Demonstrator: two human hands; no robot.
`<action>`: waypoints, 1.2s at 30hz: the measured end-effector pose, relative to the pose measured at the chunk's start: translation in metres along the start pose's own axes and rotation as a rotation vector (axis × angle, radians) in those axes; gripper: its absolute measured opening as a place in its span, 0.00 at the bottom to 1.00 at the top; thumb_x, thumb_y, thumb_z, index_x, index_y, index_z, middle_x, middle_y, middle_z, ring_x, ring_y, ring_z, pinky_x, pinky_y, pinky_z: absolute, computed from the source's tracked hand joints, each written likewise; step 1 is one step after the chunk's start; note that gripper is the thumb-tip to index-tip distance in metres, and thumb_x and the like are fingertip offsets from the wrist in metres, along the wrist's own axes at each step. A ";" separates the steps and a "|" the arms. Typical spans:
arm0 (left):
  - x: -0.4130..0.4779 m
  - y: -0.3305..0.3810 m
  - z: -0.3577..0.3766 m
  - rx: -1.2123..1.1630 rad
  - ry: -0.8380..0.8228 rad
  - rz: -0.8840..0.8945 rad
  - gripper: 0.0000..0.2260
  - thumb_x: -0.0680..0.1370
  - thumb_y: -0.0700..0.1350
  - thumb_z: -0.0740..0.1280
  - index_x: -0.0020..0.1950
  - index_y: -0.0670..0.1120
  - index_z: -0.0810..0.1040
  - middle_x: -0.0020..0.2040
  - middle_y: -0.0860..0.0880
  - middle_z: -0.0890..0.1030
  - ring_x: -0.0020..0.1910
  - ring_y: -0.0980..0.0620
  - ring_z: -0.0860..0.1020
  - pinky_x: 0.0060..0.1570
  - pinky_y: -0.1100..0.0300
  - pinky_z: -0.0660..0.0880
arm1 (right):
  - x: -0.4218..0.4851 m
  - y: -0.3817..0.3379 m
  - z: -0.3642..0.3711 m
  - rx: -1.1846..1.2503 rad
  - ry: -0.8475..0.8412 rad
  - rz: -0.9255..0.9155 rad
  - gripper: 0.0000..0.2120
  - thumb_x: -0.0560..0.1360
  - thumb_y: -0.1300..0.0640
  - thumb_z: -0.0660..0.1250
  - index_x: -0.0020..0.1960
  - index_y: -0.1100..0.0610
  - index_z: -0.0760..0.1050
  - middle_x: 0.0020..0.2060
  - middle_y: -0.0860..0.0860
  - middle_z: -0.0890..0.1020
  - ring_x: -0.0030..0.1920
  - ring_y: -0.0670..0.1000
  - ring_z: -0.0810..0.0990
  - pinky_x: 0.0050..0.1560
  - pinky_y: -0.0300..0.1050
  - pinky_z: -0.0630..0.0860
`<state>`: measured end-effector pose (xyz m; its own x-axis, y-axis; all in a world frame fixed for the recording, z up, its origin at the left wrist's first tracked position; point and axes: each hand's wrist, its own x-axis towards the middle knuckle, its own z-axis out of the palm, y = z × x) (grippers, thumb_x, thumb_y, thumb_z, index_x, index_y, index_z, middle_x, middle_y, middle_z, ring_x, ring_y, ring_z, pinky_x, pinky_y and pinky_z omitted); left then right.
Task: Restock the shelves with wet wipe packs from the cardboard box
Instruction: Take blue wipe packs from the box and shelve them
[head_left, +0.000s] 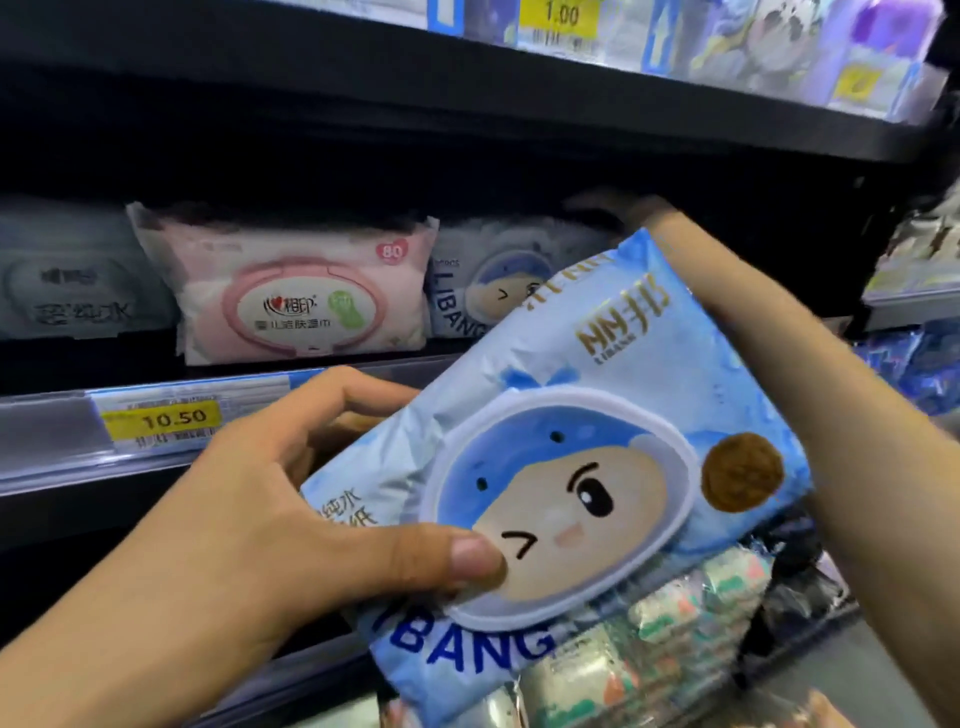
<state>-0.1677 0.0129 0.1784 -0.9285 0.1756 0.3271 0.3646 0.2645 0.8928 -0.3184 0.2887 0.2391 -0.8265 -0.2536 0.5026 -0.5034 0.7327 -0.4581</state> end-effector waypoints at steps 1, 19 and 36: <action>-0.001 0.002 0.003 -0.010 0.018 0.000 0.23 0.46 0.44 0.80 0.38 0.58 0.83 0.36 0.51 0.86 0.28 0.57 0.82 0.23 0.71 0.73 | -0.019 -0.007 -0.007 0.124 0.098 -0.113 0.29 0.71 0.45 0.70 0.69 0.57 0.77 0.64 0.52 0.80 0.62 0.49 0.79 0.62 0.42 0.73; 0.021 0.046 0.030 0.022 0.336 0.344 0.40 0.54 0.62 0.82 0.64 0.62 0.72 0.60 0.52 0.82 0.57 0.53 0.82 0.57 0.51 0.79 | -0.117 -0.017 0.017 0.999 0.427 -0.303 0.31 0.70 0.58 0.76 0.70 0.53 0.69 0.57 0.43 0.83 0.55 0.42 0.83 0.54 0.33 0.77; 0.063 0.035 -0.004 0.493 0.323 0.241 0.32 0.58 0.61 0.80 0.55 0.59 0.67 0.51 0.65 0.80 0.47 0.63 0.80 0.46 0.56 0.79 | -0.063 -0.023 0.001 0.496 0.292 -0.446 0.27 0.68 0.64 0.80 0.54 0.44 0.70 0.78 0.40 0.67 0.76 0.39 0.66 0.66 0.39 0.73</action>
<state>-0.2134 0.0290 0.2316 -0.7630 0.0102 0.6463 0.4838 0.6722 0.5605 -0.2554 0.2868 0.2172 -0.4495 -0.2315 0.8628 -0.8892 0.2089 -0.4072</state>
